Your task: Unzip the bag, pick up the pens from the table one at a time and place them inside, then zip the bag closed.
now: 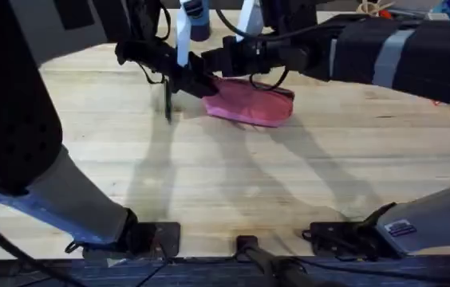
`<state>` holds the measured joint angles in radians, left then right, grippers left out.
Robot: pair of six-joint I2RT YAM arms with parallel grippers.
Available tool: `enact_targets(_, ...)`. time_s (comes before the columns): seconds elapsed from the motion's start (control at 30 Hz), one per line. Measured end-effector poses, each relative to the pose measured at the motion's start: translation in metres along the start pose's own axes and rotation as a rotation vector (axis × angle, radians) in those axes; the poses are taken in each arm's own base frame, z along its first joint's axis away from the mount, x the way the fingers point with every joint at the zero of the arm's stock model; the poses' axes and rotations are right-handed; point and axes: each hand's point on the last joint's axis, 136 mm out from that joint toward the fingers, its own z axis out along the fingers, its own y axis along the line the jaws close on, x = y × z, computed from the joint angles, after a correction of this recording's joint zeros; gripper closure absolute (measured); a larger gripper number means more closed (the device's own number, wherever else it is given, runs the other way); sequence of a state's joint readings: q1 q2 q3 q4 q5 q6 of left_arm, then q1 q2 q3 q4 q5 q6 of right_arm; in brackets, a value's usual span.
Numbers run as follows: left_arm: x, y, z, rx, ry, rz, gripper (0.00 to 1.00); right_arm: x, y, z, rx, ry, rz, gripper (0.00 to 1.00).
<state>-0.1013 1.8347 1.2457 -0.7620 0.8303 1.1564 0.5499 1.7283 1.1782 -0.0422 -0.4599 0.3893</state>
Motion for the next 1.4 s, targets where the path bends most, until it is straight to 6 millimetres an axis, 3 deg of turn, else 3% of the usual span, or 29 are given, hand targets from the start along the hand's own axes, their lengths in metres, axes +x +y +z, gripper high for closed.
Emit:
enact_targets(0.2,0.0,0.0,0.0,0.0,0.0,0.0,0.959,0.0,-0.001,0.0,0.001,0.001,0.006,0.971)
enact_targets(0.23,0.0,0.0,0.0,0.0,0.0,0.0,0.958,0.001,-0.001,0.0,0.002,0.003,0.011,0.936)
enact_targets(0.33,0.0,0.0,0.0,0.001,-0.001,0.0,0.958,0.001,-0.011,-0.004,0.023,0.01,0.035,0.69)
enact_targets(0.47,0.0,0.0,0.0,0.002,0.0,0.003,0.959,0.007,-0.032,-0.013,0.069,0.042,0.095,0.121)
enact_targets(0.5,0.0,0.0,0.0,0.001,-0.001,0.004,0.959,0.009,-0.037,-0.017,0.08,0.051,0.107,0.038)
enact_targets(0.6,-0.001,0.0,0.0,-0.001,-0.001,0.007,0.959,0.01,-0.046,-0.034,0.108,0.063,0.149,0.006)
enact_targets(0.63,-0.001,0.001,0.0,-0.002,-0.001,0.008,0.958,0.006,-0.049,-0.055,0.131,0.051,0.16,0.005)
enact_targets(0.7,-0.001,0.001,0.0,-0.004,-0.002,0.009,0.958,0.007,-0.053,-0.069,0.165,0.051,0.16,0.005)
enact_targets(0.73,-0.001,0.002,0.0,-0.005,-0.003,0.011,0.959,0.011,-0.058,-0.086,0.231,0.059,0.131,0.005)
enact_targets(1.0,-0.001,0.002,0.0,-0.006,-0.003,0.013,0.941,0.008,-0.055,-0.117,0.325,0.041,-0.016,0.005)
enact_targets(1.07,-0.002,0.002,0.0,-0.008,-0.006,0.017,0.762,0.006,-0.053,-0.121,0.329,0.032,-0.039,0.005)
enact_targets(1.2,-0.003,0.003,0.0,-0.008,-0.013,0.023,0.126,0.006,-0.053,-0.123,0.337,0.036,-0.055,0.005)
enact_targets(1.23,-0.003,0.002,0.0,-0.007,-0.013,0.018,0.044,0.008,-0.053,-0.123,0.34,0.041,-0.055,0.005)
enact_targets(1.4,-0.006,0.002,-0.003,-0.014,-0.018,0.025,0.006,0.01,-0.054,-0.123,0.344,0.051,-0.058,0.005)
